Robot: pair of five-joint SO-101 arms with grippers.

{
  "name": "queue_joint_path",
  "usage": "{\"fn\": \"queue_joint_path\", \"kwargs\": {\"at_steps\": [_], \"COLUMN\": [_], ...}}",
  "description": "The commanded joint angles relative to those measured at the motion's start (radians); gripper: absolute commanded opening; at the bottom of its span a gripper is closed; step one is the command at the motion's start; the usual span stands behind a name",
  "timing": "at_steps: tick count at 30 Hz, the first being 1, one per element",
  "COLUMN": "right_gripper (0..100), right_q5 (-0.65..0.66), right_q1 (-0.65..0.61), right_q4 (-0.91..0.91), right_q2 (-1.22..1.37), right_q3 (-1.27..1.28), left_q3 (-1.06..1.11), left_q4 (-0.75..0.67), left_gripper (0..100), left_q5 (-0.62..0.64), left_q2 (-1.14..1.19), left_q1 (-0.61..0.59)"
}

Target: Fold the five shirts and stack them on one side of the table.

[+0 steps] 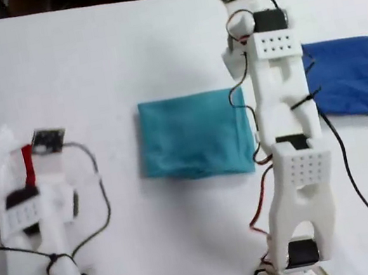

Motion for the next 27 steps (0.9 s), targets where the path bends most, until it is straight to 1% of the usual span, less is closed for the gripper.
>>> {"fn": "queue_joint_path", "kwargs": {"at_steps": [1,5,7,9,11,14,16,18,20,23,26,27], "right_gripper": [2.0,2.1,2.1,2.1,2.1,2.1,2.0,2.0,2.0,2.0,2.0,2.0], "right_q5": [-0.002,-0.002,-0.002,-0.006,-0.014,-0.089,-0.114,-0.117,-0.123,-0.123,-0.130,-0.153], "right_q1": [0.010,0.004,-0.008,-0.007,-0.001,-0.012,-0.038,-0.054,-0.062,-0.088,-0.088,-0.084], "right_q4": [0.094,0.093,0.088,0.027,-0.104,-0.337,-0.489,-0.610,-0.687,-0.736,-0.754,-0.756], "right_q2": [-0.154,-0.329,-0.449,-0.576,-0.719,-0.917,-1.021,-1.106,-1.153,-1.152,-1.118,-1.106], "right_q3": [-0.040,0.147,0.307,0.497,0.738,1.146,1.386,1.562,1.668,1.732,1.748,1.749], "left_q3": [-0.259,-0.547,-0.691,-0.829,-0.967,-1.150,-1.264,-1.374,-1.477,-1.613,-1.733,-1.771], "left_q4": [0.132,0.221,0.267,0.311,0.353,0.387,0.408,0.431,0.453,0.479,0.493,0.499], "left_gripper": [3,3,3,3,3,3,3,3,3,3,3,3], "left_q5": [0.057,0.166,0.239,0.318,0.396,0.511,0.517,0.519,0.520,0.534,0.609,0.631], "left_q2": [0.023,0.210,0.351,0.493,0.628,0.804,0.905,0.994,1.071,1.175,1.270,1.300], "left_q1": [0.143,0.288,0.353,0.408,0.454,0.509,0.543,0.569,0.591,0.620,0.620,0.617]}}
